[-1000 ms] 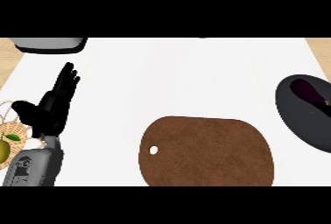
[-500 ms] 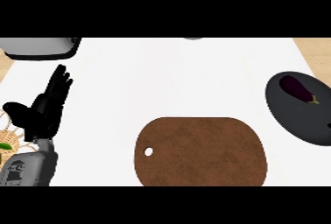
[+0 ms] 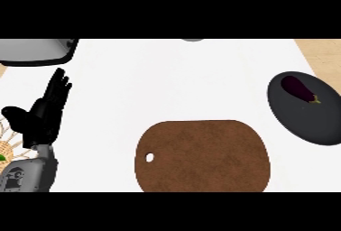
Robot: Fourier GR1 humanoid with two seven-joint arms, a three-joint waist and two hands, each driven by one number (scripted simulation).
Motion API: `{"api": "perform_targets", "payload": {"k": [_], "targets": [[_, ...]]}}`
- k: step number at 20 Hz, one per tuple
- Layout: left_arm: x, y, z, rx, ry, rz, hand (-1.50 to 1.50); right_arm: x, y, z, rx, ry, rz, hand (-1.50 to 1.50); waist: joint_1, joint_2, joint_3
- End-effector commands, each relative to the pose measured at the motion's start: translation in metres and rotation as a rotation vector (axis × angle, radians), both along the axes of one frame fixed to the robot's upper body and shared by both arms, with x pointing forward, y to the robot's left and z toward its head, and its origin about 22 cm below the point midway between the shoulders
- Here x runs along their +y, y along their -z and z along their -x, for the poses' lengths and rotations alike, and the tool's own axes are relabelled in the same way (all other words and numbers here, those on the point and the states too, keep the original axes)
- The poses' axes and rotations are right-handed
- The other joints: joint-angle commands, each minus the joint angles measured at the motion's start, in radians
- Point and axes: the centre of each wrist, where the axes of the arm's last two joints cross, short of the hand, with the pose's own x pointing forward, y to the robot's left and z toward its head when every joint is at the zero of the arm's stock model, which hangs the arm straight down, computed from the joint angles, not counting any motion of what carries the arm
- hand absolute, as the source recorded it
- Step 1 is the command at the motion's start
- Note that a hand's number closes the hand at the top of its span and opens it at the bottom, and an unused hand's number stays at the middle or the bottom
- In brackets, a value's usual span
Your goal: Pick the eggplant from the cutting board and place it in the pan
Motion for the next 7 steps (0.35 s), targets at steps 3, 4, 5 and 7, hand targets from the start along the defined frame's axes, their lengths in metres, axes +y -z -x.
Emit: {"api": "perform_targets", "payload": {"k": [3, 4, 5, 7], "targets": [[0.02, -0.003, 0.001, -0.003, -0.003, -0.008, 0.0, 0.012, -0.009, 0.064, 0.017, -0.042, -0.004, -1.5, 0.002, 0.003, -0.002], [0.007, 0.009, 0.0, -0.002, 0.011, -0.001, 0.0, 0.021, -0.013, 0.064, 0.035, -0.041, 0.01, -1.5, 0.006, 0.007, -0.001], [0.006, -0.001, -0.005, -0.015, 0.008, -0.01, 0.0, 0.033, -0.017, 0.066, 0.03, -0.03, 0.028, -1.5, 0.014, 0.008, 0.0], [0.005, 0.0, 0.004, -0.007, 0.034, 0.013, 0.0, 0.042, -0.043, 0.065, 0.031, -0.003, 0.053, -1.5, 0.028, 0.009, 0.001]]}}
